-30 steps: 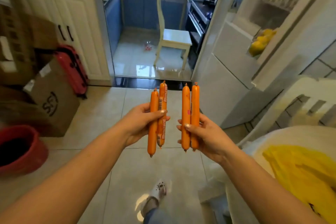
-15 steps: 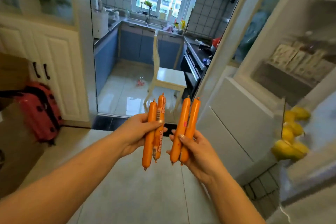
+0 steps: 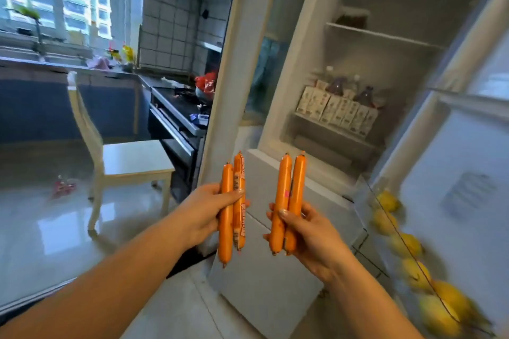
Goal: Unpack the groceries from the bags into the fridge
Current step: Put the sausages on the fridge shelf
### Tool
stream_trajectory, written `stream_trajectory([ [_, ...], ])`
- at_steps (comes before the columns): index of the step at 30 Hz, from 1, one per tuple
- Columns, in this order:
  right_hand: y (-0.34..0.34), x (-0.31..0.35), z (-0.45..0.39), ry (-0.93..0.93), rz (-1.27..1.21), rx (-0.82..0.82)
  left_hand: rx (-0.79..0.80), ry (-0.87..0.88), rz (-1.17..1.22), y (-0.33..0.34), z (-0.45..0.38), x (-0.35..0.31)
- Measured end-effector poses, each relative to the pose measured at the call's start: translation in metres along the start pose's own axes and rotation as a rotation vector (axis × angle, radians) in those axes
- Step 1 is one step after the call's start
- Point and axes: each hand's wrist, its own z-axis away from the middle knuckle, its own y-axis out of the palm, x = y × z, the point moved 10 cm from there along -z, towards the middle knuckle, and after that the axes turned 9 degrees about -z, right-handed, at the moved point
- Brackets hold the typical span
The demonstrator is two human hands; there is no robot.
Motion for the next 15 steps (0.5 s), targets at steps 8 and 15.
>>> stream_trajectory([
  [8, -0.039, 0.051, -0.078, -0.08, 0.094, -0.249, 0.27, -0.018, -0.108, 0.039, -0.124, -0.051],
  [15, -0.098, 0.12, -0.164, -0.121, 0.185, -0.388, 0.349, -0.02, -0.061, 0.077, -0.233, -0.083],
])
